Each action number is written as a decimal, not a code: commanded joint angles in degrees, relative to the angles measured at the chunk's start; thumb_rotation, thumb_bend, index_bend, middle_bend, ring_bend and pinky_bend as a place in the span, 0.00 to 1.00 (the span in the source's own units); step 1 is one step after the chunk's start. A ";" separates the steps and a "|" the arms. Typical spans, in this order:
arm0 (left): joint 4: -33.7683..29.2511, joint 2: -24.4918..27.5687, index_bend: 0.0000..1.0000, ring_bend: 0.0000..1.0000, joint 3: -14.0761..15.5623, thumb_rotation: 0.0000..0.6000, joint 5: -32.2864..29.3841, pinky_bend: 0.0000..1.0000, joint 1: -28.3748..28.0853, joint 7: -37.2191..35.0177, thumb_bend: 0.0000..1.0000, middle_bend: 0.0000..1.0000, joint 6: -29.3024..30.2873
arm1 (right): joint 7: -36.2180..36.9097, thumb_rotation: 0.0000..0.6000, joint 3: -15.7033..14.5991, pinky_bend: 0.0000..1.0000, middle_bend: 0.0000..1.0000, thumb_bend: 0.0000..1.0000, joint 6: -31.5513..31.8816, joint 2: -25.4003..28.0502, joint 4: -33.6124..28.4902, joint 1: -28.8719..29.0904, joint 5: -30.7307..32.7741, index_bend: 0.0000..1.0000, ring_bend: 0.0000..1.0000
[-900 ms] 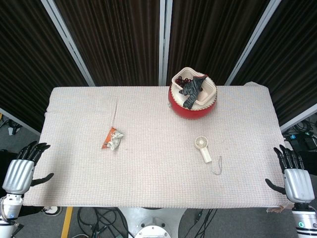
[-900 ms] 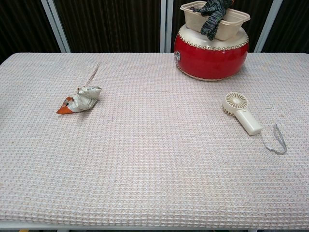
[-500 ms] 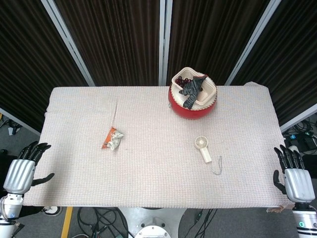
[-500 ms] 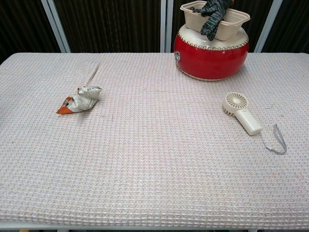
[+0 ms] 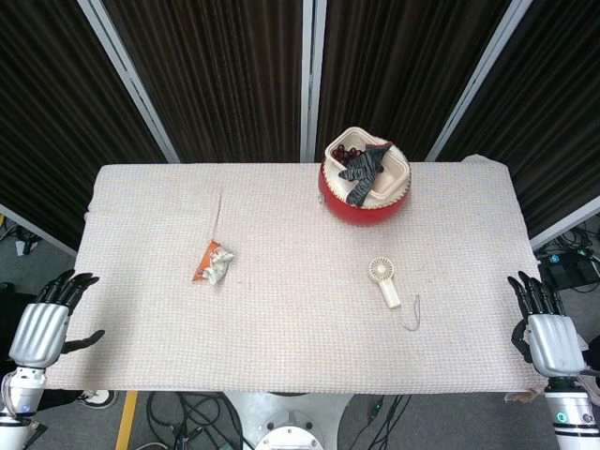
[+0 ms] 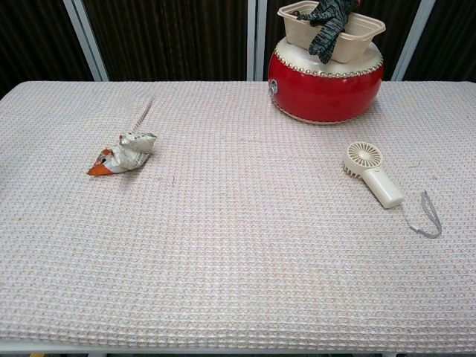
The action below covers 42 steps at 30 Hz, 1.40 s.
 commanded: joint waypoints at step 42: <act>5.65 -0.95 0.19 0.08 0.10 1.00 -2.10 0.18 0.77 -4.74 0.00 0.16 -1.11 | -24.59 1.00 1.08 0.57 0.82 1.00 -27.85 -12.13 -6.92 18.03 16.05 0.00 0.68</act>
